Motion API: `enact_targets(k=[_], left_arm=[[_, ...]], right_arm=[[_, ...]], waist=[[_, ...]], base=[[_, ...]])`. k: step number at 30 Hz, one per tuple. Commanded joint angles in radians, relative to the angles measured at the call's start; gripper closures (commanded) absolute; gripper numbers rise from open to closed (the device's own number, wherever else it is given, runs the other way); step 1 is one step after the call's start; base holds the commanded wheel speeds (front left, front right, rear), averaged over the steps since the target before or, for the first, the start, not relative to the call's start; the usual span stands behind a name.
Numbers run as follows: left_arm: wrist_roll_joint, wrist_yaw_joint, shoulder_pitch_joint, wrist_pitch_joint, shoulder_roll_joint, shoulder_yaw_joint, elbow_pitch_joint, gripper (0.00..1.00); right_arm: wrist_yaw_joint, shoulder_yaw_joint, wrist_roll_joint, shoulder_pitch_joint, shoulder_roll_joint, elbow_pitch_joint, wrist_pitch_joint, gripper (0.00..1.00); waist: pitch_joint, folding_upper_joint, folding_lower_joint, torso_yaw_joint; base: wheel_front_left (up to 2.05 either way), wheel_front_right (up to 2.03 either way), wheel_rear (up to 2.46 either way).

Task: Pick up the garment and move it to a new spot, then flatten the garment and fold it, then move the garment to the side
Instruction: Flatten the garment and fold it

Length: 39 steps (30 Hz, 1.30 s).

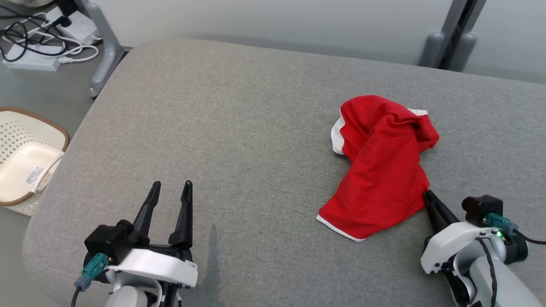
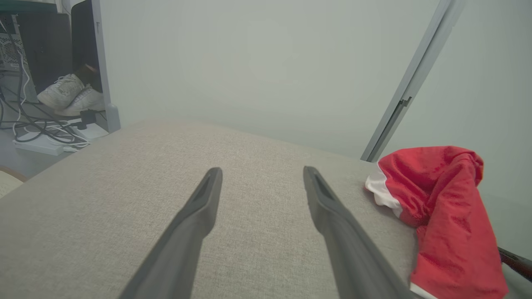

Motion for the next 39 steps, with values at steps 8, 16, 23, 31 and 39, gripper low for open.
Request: enact_targets(k=[8,16,23,31,39], left_arm=[[0.001,0.004,0.024,-0.004,0.004,0.001,0.004,0.00],[-0.012,0.008,0.050,-0.004,0.004,-0.002,-0.006,0.00],[-0.029,0.013,0.040,-0.004,0.004,-0.016,-0.013,0.00],[-0.026,0.010,0.016,-0.004,0.004,-0.026,-0.011,0.00],[-0.033,0.009,-0.005,-0.004,0.004,-0.023,-0.006,0.00]], right_arm=[[0.000,-0.037,-0.061,0.001,-0.075,-0.086,-0.007,1.00],[0.000,-0.138,-0.200,0.043,-0.122,-0.225,0.079,1.00],[0.000,-0.271,-0.291,0.132,-0.090,-0.363,0.208,1.00],[0.000,-0.350,-0.392,0.179,-0.046,-0.386,0.223,0.00],[0.000,-0.289,-0.346,0.165,0.023,-0.470,0.082,0.00]], waist=[[-0.056,0.0000,0.0000,-0.063],[-0.092,0.0000,0.0000,-0.125],[-0.084,0.0000,0.0000,-0.157],[-0.063,0.0000,0.0000,-0.175],[-0.053,0.0000,0.0000,-0.208]], base=[[0.00,0.00,0.00],[0.00,0.00,0.00],[0.00,0.00,0.00],[0.00,0.00,0.00],[0.00,0.00,0.00]])
